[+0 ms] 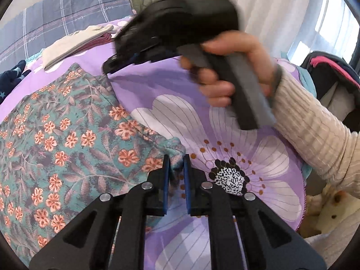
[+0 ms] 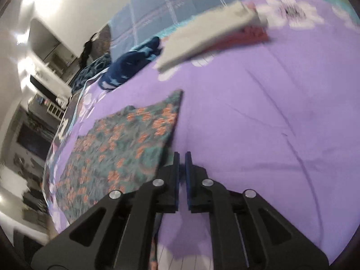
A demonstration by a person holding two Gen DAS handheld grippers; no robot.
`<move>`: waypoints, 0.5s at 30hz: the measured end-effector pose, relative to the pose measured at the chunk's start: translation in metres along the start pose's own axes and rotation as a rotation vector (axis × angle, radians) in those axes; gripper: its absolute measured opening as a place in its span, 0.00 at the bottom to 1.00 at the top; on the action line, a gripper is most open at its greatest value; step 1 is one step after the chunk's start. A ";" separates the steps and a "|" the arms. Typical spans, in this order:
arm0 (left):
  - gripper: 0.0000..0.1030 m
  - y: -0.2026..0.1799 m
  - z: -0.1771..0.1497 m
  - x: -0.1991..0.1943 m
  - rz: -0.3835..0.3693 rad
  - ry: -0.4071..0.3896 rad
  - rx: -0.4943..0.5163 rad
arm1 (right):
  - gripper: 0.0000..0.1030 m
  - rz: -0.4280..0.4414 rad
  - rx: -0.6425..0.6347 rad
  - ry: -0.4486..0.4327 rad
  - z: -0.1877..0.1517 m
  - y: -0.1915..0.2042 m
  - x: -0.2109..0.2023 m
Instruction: Fold small clothes
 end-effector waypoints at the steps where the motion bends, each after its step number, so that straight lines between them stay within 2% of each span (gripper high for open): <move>1: 0.10 0.004 -0.001 -0.001 -0.007 -0.005 -0.013 | 0.07 -0.007 -0.019 -0.003 -0.003 0.004 -0.004; 5: 0.08 0.025 -0.003 -0.009 0.017 -0.031 -0.057 | 0.12 -0.022 -0.056 -0.001 -0.022 0.007 -0.020; 8: 0.07 0.042 -0.007 -0.023 -0.007 -0.056 -0.102 | 0.13 -0.038 -0.049 0.002 -0.037 0.002 -0.031; 11: 0.07 0.053 -0.011 -0.027 0.002 -0.061 -0.126 | 0.15 -0.040 -0.053 -0.001 -0.045 0.004 -0.038; 15: 0.07 0.050 -0.015 -0.025 -0.006 -0.064 -0.131 | 0.19 -0.033 -0.057 -0.004 -0.053 0.007 -0.044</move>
Point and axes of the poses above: each gripper's, at about its wrist camera, not at the fingertips, and x roughly the way its jaws point, y to its left, z to its top, the point moved 4 cm from there along x, roughly the way its jaws point, and after that the axes turned 10 degrees about y, right-handed, at the moved point
